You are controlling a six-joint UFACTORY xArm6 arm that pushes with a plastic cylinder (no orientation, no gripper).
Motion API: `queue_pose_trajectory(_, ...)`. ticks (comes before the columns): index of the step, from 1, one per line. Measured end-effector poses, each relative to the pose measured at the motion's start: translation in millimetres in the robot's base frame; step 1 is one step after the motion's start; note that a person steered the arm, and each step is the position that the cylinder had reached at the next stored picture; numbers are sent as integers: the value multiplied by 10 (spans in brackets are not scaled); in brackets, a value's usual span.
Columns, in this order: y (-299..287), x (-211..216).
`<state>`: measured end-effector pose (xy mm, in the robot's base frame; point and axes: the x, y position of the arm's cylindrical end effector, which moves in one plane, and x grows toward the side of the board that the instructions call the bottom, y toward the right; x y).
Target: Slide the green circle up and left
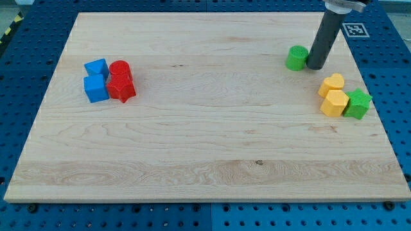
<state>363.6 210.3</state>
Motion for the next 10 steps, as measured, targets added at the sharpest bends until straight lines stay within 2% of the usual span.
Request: queue_pose_trajectory(10, 17, -23)
